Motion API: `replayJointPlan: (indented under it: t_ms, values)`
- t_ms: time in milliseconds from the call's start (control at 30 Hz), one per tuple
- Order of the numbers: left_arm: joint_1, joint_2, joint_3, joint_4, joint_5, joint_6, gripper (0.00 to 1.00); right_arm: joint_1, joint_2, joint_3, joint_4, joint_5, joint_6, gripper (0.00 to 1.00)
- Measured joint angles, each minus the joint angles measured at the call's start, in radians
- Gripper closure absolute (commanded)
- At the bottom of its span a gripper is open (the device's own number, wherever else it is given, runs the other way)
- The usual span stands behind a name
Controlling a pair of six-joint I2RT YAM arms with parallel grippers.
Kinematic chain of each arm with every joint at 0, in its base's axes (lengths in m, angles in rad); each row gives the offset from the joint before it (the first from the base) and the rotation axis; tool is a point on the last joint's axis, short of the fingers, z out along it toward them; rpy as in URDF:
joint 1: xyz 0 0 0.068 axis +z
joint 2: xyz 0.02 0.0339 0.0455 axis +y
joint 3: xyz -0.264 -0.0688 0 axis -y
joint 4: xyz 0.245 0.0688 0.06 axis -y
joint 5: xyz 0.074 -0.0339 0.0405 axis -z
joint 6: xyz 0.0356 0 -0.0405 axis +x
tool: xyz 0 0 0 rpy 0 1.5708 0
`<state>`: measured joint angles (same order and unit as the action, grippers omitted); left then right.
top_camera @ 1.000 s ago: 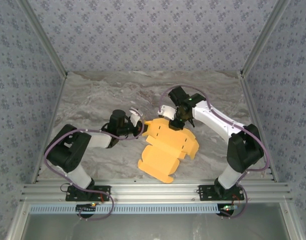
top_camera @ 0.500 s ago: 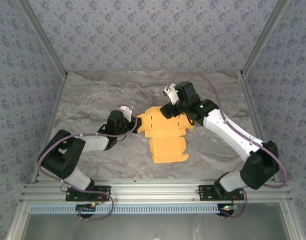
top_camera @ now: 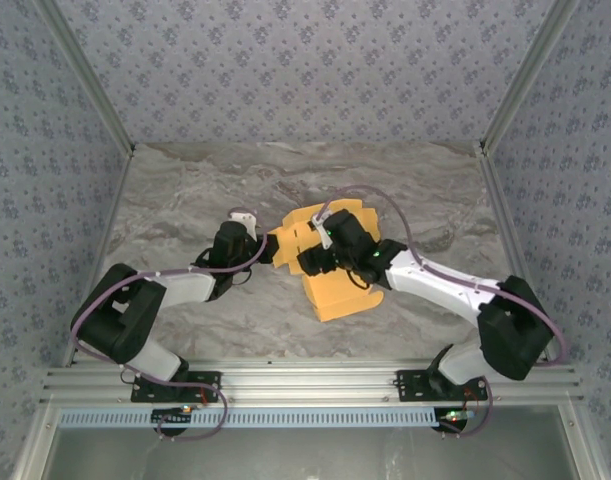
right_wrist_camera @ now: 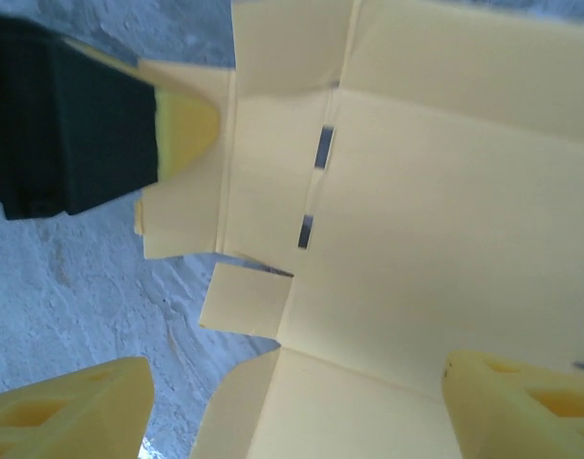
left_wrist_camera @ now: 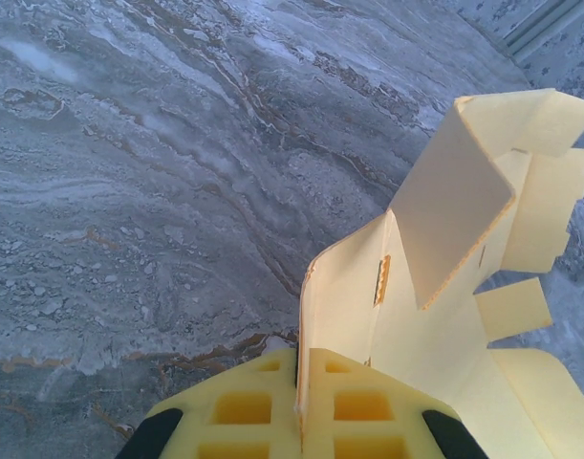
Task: Fold the paper box
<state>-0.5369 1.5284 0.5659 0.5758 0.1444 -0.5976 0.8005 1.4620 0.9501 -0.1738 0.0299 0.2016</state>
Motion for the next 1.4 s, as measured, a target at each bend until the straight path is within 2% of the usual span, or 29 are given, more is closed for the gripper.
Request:
replayJointPlan:
  t_ms: [333, 600, 700, 867, 1000, 1067, 1133, 1333, 1400]
  values:
    - [0.0, -0.026, 0.0, -0.005, 0.027, -0.051, 1.0, 0.049, 0.24, 0.041, 0.036, 0.012, 0.09, 0.17]
    - [0.0, -0.048, 0.0, -0.007, 0.048, -0.059, 1.0, 0.054, 0.295, 0.099, 0.027, 0.048, 0.143, 0.19]
    - [0.0, -0.051, -0.006, -0.004, 0.05, -0.058, 1.0, 0.046, 0.295, 0.109, 0.024, 0.076, 0.167, 0.27]
    - [0.0, -0.061, -0.023, -0.012, 0.049, -0.046, 1.0, 0.004, 0.294, 0.108, 0.016, 0.078, 0.195, 0.47]
    - [0.0, -0.063, -0.048, 0.004, 0.049, -0.039, 1.0, -0.02, 0.289, 0.09, 0.016, 0.064, 0.204, 0.56]
    - [0.0, -0.063, -0.056, 0.005, 0.049, -0.039, 1.0, -0.025, 0.285, 0.082, 0.018, 0.043, 0.207, 0.67]
    - [-0.002, -0.063, -0.061, 0.01, 0.05, -0.035, 1.0, -0.025, 0.285, 0.078, 0.021, 0.018, 0.21, 0.75]
    - [-0.006, -0.063, -0.075, 0.034, 0.042, -0.018, 1.0, -0.033, 0.284, 0.057, 0.068, -0.092, 0.206, 0.77]
    - [-0.006, -0.063, -0.086, 0.043, 0.042, -0.01, 1.0, -0.033, 0.284, 0.038, 0.085, -0.117, 0.206, 0.72]
